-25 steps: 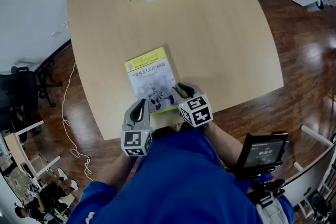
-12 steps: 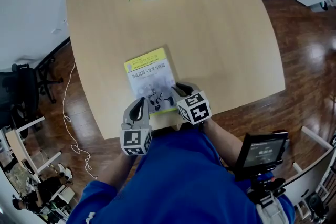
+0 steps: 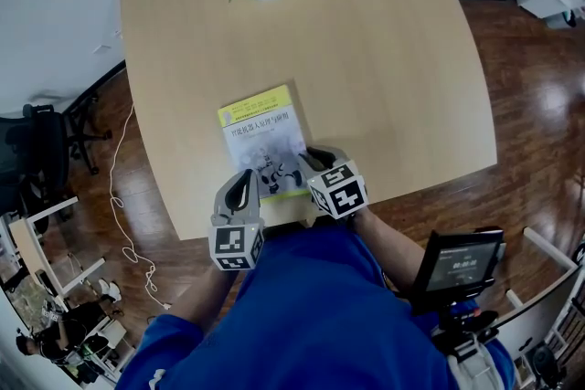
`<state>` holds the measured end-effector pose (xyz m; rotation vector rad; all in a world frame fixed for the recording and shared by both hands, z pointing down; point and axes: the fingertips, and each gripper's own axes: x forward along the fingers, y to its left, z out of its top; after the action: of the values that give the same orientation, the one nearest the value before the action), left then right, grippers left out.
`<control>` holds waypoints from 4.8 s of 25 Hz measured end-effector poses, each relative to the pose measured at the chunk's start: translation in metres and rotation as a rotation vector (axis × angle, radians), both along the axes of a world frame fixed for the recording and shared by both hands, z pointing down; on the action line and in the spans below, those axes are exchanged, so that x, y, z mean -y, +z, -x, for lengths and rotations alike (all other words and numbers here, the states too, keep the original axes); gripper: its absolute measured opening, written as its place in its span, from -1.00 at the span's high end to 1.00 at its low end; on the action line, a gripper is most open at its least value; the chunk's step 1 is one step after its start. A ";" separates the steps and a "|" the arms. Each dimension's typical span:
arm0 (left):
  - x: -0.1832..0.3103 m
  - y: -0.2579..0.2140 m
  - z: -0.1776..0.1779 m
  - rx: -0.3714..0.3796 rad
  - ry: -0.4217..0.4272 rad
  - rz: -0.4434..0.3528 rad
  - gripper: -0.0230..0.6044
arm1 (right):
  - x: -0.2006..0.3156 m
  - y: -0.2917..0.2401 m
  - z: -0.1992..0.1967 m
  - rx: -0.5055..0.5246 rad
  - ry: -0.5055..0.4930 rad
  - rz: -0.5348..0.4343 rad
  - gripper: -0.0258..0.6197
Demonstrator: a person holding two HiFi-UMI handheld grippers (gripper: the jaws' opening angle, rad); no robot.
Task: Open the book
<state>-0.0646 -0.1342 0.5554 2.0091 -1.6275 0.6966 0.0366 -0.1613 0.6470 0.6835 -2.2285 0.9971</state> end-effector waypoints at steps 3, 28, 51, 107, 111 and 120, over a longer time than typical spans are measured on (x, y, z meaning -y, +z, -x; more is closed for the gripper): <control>0.001 -0.001 -0.002 0.000 -0.004 -0.002 0.91 | -0.001 -0.002 0.000 0.000 -0.013 -0.005 0.64; 0.004 -0.002 -0.011 0.000 -0.021 -0.013 0.91 | -0.028 -0.009 -0.009 -0.001 -0.096 0.030 0.67; -0.001 -0.002 -0.008 0.008 -0.051 -0.025 0.91 | -0.048 0.001 -0.016 0.123 -0.090 0.276 0.76; -0.065 -0.036 0.103 -0.061 -0.162 -0.179 0.91 | -0.103 -0.112 0.105 0.152 -0.245 0.021 0.91; -0.077 -0.039 0.124 -0.072 -0.177 -0.191 0.91 | -0.112 -0.120 0.129 0.154 -0.259 0.000 0.91; -0.098 -0.041 0.166 -0.080 -0.210 -0.206 0.91 | -0.126 -0.132 0.177 0.158 -0.297 -0.030 0.91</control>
<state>-0.2307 -0.0362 0.5142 1.9362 -1.8924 0.3806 -0.1399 -0.0354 0.5151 0.2802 -2.3972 0.8945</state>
